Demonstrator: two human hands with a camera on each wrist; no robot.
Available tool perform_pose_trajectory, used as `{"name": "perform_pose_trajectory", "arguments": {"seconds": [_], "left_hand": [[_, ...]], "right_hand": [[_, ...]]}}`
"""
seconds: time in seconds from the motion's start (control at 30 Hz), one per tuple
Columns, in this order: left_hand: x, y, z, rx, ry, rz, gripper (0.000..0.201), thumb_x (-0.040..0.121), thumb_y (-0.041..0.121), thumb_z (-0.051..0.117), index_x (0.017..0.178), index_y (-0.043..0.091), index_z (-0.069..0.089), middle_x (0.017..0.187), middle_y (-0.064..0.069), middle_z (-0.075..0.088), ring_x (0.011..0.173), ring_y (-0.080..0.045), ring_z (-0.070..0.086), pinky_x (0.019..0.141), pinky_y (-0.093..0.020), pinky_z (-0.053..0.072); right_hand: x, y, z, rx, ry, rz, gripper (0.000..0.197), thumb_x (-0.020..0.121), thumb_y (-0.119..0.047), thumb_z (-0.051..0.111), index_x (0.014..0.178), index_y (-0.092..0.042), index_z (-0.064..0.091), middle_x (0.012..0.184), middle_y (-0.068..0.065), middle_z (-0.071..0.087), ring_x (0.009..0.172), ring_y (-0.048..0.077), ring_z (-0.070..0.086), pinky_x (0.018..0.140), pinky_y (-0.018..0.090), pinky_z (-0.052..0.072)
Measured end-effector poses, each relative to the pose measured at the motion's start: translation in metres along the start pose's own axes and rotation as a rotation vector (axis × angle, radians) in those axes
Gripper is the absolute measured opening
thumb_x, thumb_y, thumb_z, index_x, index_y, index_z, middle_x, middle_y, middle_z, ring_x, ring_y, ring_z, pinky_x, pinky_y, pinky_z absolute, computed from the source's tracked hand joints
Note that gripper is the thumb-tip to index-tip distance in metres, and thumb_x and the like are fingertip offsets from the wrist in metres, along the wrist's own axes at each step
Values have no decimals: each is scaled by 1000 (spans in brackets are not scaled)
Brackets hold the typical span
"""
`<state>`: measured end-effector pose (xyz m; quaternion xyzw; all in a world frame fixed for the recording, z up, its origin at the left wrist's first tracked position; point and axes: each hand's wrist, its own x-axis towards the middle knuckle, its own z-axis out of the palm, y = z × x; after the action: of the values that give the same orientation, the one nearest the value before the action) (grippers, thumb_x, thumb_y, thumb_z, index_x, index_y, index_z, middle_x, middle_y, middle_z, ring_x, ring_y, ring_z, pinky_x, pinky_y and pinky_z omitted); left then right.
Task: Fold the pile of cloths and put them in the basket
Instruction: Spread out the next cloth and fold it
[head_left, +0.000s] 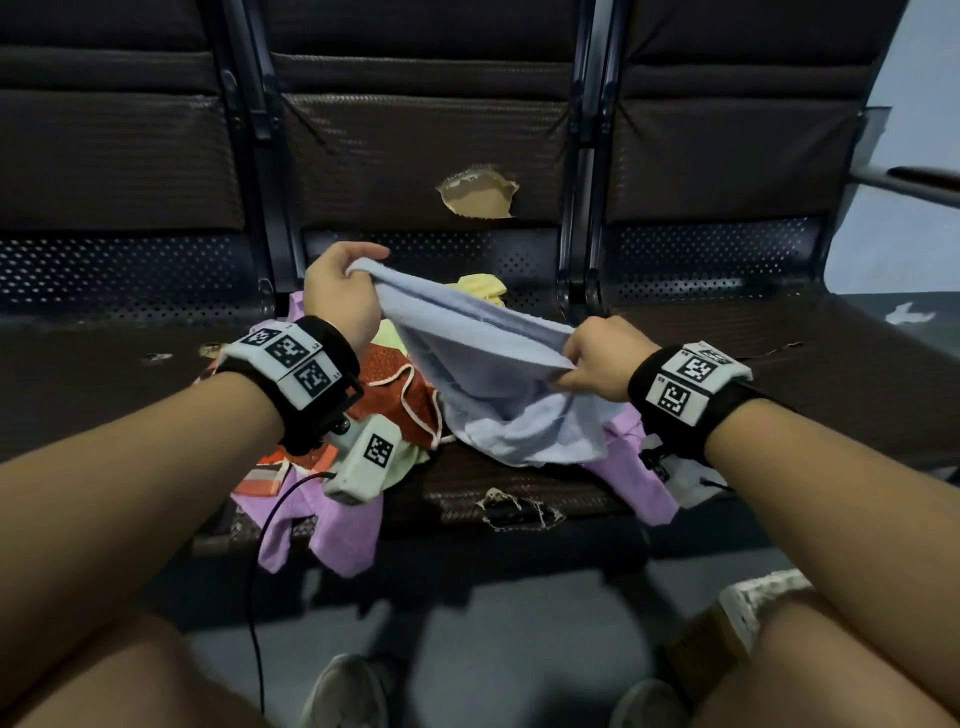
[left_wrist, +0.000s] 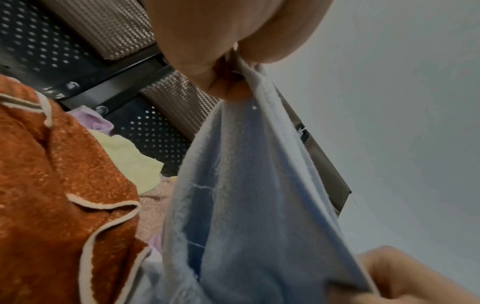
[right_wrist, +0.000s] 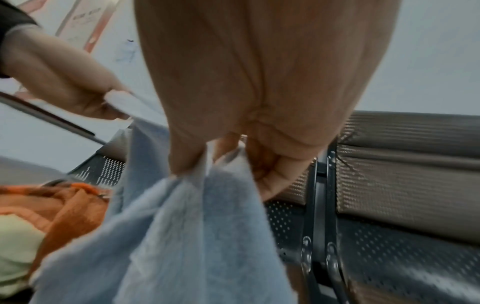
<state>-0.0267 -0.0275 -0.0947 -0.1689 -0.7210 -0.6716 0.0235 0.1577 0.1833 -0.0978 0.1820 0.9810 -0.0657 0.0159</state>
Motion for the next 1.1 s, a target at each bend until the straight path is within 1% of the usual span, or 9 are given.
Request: {"name": "perform_pose_trajectory", "arguments": {"seconds": [0.13, 0.3, 0.47, 0.57, 0.73, 0.83, 0.97, 1.03, 1.1], "left_hand": [[4, -11, -10, 2, -10, -83, 37, 87, -2, 39, 99, 12, 72, 75, -13, 63, 47, -14, 55, 47, -25, 44], [2, -12, -13, -34, -45, -156, 40, 78, -6, 38, 83, 11, 74, 78, -15, 69, 68, -26, 67, 51, -25, 54], [6, -11, -17, -33, -24, -156, 39, 78, -2, 38, 85, 10, 75, 92, -18, 71, 87, -32, 70, 65, -35, 60], [4, -12, -19, -9, -49, -145, 40, 81, -1, 39, 87, 12, 75, 93, -16, 71, 86, -29, 70, 59, -28, 56], [7, -18, -27, 36, -61, -141, 38, 80, 3, 40, 86, 13, 76, 93, -15, 72, 85, -31, 71, 56, -30, 58], [8, -20, -35, 163, -86, -96, 36, 78, 10, 42, 81, 20, 76, 86, -12, 73, 79, -29, 72, 63, -39, 62], [9, -25, -39, 144, -129, -143, 30, 80, 10, 42, 76, 7, 72, 78, -16, 68, 71, -32, 70, 52, -29, 53], [8, -24, -40, 170, -119, -129, 29, 79, 12, 43, 74, 0, 68, 70, -17, 66, 58, -21, 67, 43, -20, 47], [5, -24, -44, 325, -134, -43, 31, 83, 21, 46, 68, 0, 65, 62, -12, 62, 47, -12, 57, 42, -18, 41]], "right_hand": [[-7, 13, 4, 221, 56, -70, 60, 100, -50, 50, 61, -5, 55, 55, 5, 46, 53, 18, 43, 57, 36, 38], [-11, 12, 10, 42, 83, -97, 22, 90, -30, 62, 79, -12, 71, 80, 5, 70, 80, 24, 64, 72, 33, 49], [-15, 17, 8, -38, 28, -30, 19, 86, -35, 69, 79, -19, 76, 77, 1, 72, 78, 20, 67, 74, 33, 56], [-20, 18, 16, -92, -32, -32, 18, 89, -34, 67, 90, -20, 77, 85, 3, 74, 83, 22, 68, 78, 34, 57], [-17, 28, 20, 51, 143, 72, 33, 91, -29, 55, 64, -13, 64, 65, 10, 64, 67, 30, 60, 62, 34, 47], [-20, 30, 23, 225, 255, 110, 29, 87, -26, 62, 60, -17, 62, 62, 7, 63, 67, 25, 58, 64, 28, 37], [-24, 32, 17, 337, 362, 90, 19, 76, -17, 69, 63, -12, 57, 58, 2, 56, 62, 20, 52, 61, 30, 39], [-26, 31, 15, 352, 369, 37, 14, 77, -11, 67, 73, -13, 53, 63, 4, 59, 63, 23, 54, 62, 35, 44], [-27, 33, 13, 338, 361, 31, 21, 81, -9, 63, 96, -16, 50, 71, 8, 62, 65, 27, 57, 62, 38, 46]]}}
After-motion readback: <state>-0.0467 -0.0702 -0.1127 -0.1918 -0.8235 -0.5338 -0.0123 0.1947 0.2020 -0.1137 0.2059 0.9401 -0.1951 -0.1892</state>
